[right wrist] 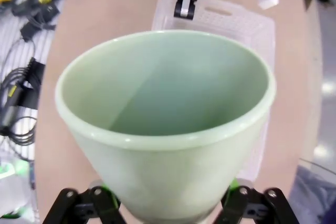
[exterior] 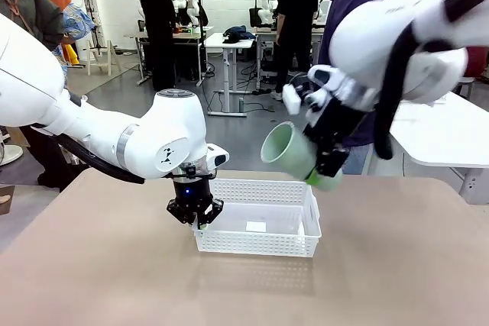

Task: Clean and organize the cups into the basket.
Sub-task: Pick up the Organizing basket and move it to the center of the table, then pick up the Reusable plastic cup from the right side of the table and place it inside the Organizing basket.

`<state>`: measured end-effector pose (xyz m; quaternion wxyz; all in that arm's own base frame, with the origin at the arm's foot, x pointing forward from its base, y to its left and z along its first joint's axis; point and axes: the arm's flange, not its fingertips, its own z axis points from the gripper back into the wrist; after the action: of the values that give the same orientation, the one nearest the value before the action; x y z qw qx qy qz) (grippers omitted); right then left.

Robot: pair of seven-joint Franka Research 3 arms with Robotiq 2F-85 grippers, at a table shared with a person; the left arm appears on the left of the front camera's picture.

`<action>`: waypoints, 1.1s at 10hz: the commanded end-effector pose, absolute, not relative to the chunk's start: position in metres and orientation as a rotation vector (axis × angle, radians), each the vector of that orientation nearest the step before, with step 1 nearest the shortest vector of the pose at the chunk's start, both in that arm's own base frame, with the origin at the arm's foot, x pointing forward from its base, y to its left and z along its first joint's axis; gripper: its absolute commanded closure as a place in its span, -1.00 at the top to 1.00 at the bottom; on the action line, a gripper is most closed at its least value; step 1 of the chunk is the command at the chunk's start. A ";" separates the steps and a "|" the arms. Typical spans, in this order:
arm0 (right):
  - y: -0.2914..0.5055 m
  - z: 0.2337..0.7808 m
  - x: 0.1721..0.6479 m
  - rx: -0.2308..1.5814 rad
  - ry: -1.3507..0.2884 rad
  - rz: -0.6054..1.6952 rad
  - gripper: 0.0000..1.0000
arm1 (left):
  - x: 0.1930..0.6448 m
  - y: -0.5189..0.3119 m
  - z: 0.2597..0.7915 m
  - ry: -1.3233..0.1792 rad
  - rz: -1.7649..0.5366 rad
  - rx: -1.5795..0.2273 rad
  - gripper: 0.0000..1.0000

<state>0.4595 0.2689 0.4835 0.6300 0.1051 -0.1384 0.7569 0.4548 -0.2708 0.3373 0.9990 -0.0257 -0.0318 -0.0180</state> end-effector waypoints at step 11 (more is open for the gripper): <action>0.298 0.434 0.489 0.283 -0.216 1.708 0.65 | 0.454 -0.271 0.336 -0.068 -0.038 -0.052 -1.00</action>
<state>0.4899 0.2977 0.4314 0.6450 0.1261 -0.0923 0.7480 0.4549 -0.2707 0.3374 0.9990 -0.0257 -0.0319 -0.0179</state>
